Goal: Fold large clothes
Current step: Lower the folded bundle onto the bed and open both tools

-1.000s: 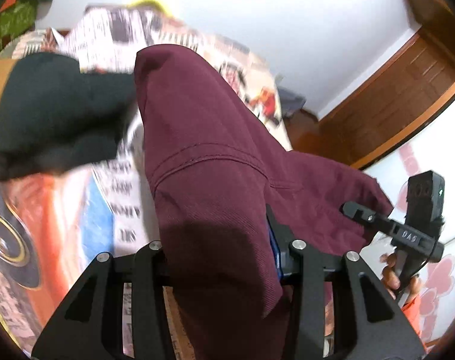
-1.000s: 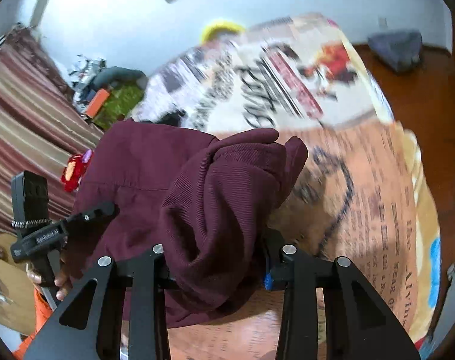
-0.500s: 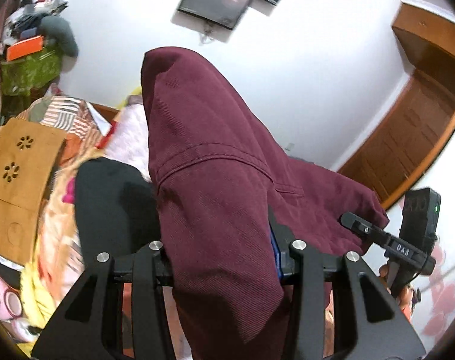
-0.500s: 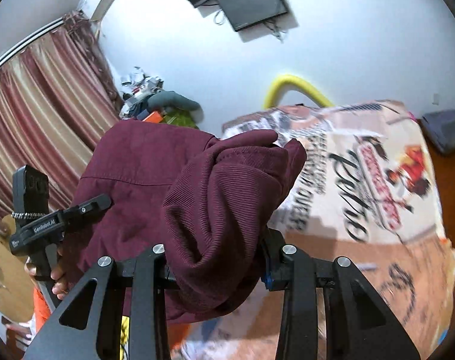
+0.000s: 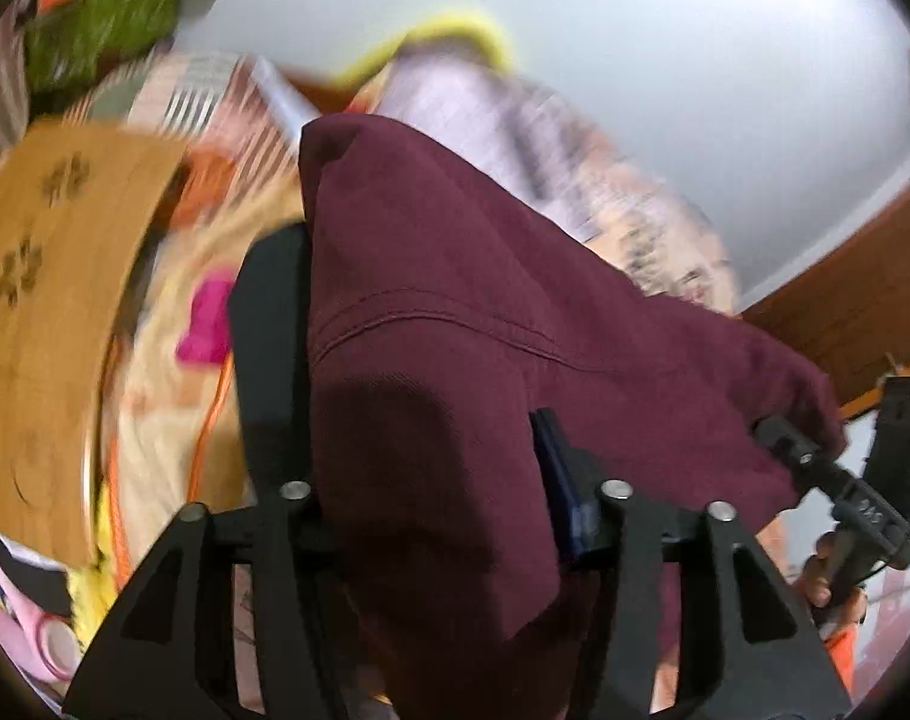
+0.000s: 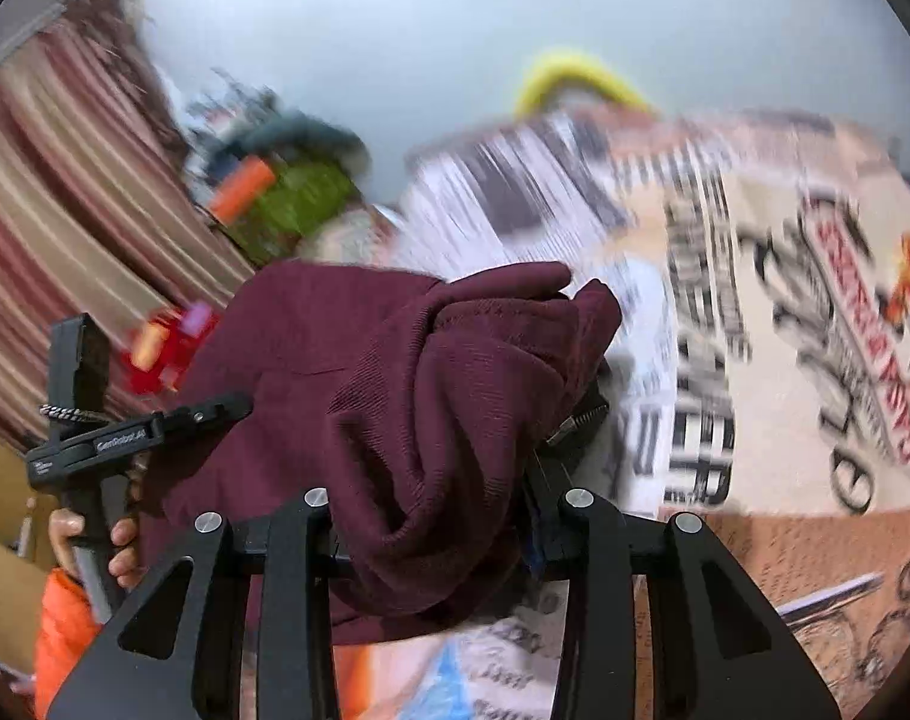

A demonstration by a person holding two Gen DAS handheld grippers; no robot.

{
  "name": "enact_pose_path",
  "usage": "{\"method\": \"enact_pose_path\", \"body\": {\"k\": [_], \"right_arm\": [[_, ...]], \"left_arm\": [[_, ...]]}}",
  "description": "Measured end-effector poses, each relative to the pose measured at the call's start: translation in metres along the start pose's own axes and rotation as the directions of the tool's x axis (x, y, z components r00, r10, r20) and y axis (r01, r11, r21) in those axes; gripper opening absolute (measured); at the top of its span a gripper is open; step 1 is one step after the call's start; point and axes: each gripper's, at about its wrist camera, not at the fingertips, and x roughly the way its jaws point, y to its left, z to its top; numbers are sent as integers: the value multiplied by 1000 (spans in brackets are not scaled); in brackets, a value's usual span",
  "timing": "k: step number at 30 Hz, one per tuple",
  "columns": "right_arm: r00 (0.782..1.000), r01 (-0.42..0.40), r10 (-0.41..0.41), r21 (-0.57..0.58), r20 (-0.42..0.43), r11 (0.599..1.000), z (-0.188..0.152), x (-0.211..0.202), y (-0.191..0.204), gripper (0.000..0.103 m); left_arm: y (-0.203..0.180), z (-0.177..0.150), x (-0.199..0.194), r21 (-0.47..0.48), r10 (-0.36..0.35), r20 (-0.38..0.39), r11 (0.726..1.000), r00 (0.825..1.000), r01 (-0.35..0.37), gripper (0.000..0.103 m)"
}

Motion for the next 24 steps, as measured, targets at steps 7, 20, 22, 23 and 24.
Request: {"method": "enact_pose_path", "body": {"k": [7, 20, 22, 23, 24], "right_arm": [[1000, 25, -25, -17, -18, 1000, -10, -2, -9, 45], [989, 145, -146, -48, -25, 988, -55, -61, -17, 67], [986, 167, -169, -93, -5, 982, -65, -82, -7, 67], [985, 170, -171, -105, 6, 980, -67, -88, -4, 67], [985, 172, -169, -129, 31, 977, -72, -105, 5, 67]], "left_arm": [[12, -20, -6, -44, -18, 64, 999, 998, 21, 72], [-23, -88, -86, -20, 199, 177, 980, 964, -199, 72], [-27, -102, -96, -11, 244, 177, 969, 953, -246, 72], [-29, -109, -104, -11, 251, 188, 967, 949, -254, 72], [-33, -116, -116, -10, 252, 205, 967, 946, -256, 72]]}}
